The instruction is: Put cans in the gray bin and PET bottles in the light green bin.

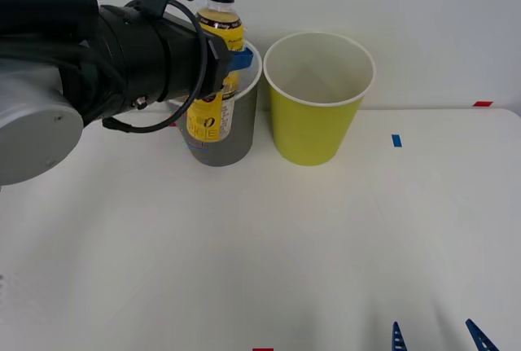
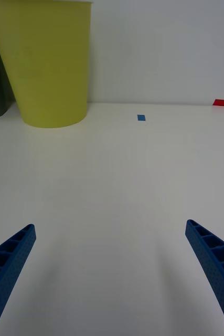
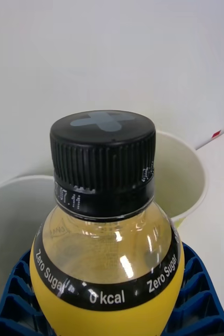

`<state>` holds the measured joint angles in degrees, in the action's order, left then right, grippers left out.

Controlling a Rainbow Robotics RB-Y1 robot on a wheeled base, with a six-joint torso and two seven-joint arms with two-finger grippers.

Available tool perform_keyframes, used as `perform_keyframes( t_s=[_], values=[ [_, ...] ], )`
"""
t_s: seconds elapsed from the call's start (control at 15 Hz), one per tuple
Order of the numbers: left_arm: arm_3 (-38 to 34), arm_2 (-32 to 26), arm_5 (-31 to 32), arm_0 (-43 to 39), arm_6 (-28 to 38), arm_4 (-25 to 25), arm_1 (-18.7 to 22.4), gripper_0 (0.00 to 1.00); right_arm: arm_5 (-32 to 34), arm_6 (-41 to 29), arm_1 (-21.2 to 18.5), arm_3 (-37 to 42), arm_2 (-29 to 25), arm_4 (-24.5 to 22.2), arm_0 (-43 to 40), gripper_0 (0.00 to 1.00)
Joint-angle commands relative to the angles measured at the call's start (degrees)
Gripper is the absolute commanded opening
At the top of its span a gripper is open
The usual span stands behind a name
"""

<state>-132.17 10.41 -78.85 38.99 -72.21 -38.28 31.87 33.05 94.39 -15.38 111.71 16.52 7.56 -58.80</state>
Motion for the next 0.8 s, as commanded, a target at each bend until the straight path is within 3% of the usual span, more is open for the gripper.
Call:
perform_keyframes(
  t_s=[0.07,0.27,0.53,0.67,0.8],
  values=[
    [8.3,-3.4,0.8,7.7,-0.1,-6.9,-0.1,0.00,0.0,0.0,0.0,0.0,0.0,0.0,0.0,1.00],
    [17.2,-3.1,1.9,15.3,-1.6,-7.9,-2.1,0.00,0.0,0.0,0.0,0.0,0.0,0.0,0.0,1.00],
    [27.6,-3.2,3.2,21.8,-9.1,-6.9,-7.9,0.00,0.0,0.0,0.0,0.0,0.0,0.0,0.0,1.00],
    [30.9,-2.8,6.2,23.0,-12.9,-3.1,-12.3,0.00,0.0,0.0,0.0,0.0,0.0,0.0,0.0,1.00],
    [32.3,1.0,11.8,23.0,-14.3,1.9,-13.7,0.00,0.0,0.0,0.0,0.0,0.0,0.0,0.0,1.00]
  ],
)
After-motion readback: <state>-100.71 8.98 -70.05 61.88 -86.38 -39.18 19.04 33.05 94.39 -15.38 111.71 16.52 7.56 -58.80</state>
